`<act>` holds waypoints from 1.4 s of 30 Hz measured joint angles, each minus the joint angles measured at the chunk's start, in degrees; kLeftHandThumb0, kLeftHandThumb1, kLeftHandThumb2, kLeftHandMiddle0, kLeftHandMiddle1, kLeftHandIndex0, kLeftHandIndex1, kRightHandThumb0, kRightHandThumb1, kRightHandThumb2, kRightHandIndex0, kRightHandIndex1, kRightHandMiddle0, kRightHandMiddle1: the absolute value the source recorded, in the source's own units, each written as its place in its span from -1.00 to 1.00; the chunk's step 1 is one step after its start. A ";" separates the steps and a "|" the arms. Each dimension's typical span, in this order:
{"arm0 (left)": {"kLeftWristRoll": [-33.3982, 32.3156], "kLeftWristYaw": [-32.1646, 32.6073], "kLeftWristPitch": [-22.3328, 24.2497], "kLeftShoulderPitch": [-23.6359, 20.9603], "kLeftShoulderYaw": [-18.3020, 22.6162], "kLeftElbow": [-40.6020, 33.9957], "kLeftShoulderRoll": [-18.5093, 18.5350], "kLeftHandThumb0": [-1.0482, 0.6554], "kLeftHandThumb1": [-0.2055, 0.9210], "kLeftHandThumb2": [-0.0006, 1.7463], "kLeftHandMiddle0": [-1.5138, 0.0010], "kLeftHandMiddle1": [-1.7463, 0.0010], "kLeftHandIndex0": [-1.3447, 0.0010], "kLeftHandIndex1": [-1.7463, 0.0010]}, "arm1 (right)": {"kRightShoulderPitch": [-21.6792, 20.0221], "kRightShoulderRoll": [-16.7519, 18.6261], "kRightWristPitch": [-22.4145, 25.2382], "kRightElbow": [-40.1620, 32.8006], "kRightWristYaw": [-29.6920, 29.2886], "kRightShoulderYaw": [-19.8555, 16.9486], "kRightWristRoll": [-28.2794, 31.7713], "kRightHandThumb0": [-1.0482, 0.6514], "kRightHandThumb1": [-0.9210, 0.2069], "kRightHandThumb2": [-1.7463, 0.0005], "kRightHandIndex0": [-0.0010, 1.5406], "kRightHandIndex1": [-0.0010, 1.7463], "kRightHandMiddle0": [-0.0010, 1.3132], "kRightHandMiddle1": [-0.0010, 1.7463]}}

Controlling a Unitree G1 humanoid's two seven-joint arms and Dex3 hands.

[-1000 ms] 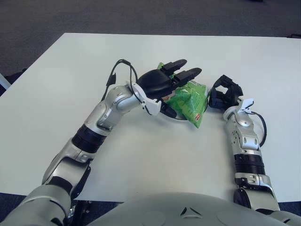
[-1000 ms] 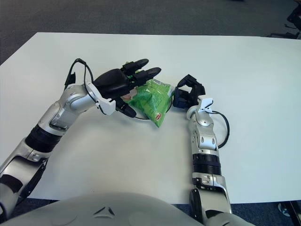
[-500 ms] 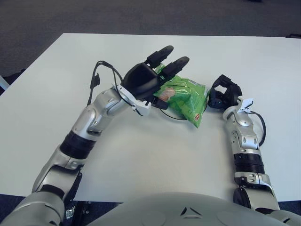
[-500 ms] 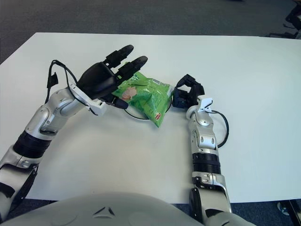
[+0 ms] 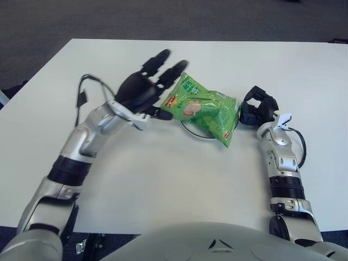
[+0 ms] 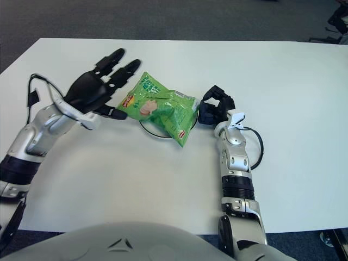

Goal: Put the snack into the plate.

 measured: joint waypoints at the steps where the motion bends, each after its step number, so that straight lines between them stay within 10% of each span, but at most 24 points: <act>1: -0.23 1.24 0.11 1.13 0.97 1.05 0.22 -0.89 1.00 -0.26 0.80 0.88 0.99 0.46 | 0.07 0.00 0.00 0.00 0.00 -0.01 -0.01 -0.39 0.29 -0.69 0.74 1.00 0.10 1.00; 10: -16.16 5.13 -1.12 5.22 5.91 9.69 -5.60 -0.58 0.50 -0.03 0.69 0.00 0.98 -0.43 | 0.31 -0.61 -0.24 0.06 0.09 -0.02 -0.02 -0.39 0.29 -0.68 0.74 1.00 0.09 1.00; 20: -35.23 -0.27 -4.40 3.80 8.82 19.45 -13.05 -0.11 0.38 0.08 0.37 -0.58 0.59 -0.84 | 0.26 -0.70 -0.69 0.54 0.13 -0.02 -0.01 -0.39 0.28 -0.68 0.74 1.00 0.09 1.00; 31: -48.14 -4.15 -4.81 1.47 14.95 23.98 -16.59 0.21 -0.51 0.79 -0.07 -0.99 0.08 -0.86 | 0.24 -0.68 -0.65 0.73 0.12 -0.02 -0.01 -0.39 0.28 -0.68 0.74 1.00 0.09 1.00; 42: -54.29 -5.69 3.16 2.22 16.73 20.59 -19.99 0.21 -0.87 0.99 -0.26 -1.00 -0.25 -0.72 | 0.37 -0.94 -0.50 0.73 0.16 -0.01 0.02 -0.39 0.29 -0.68 0.74 1.00 0.09 1.00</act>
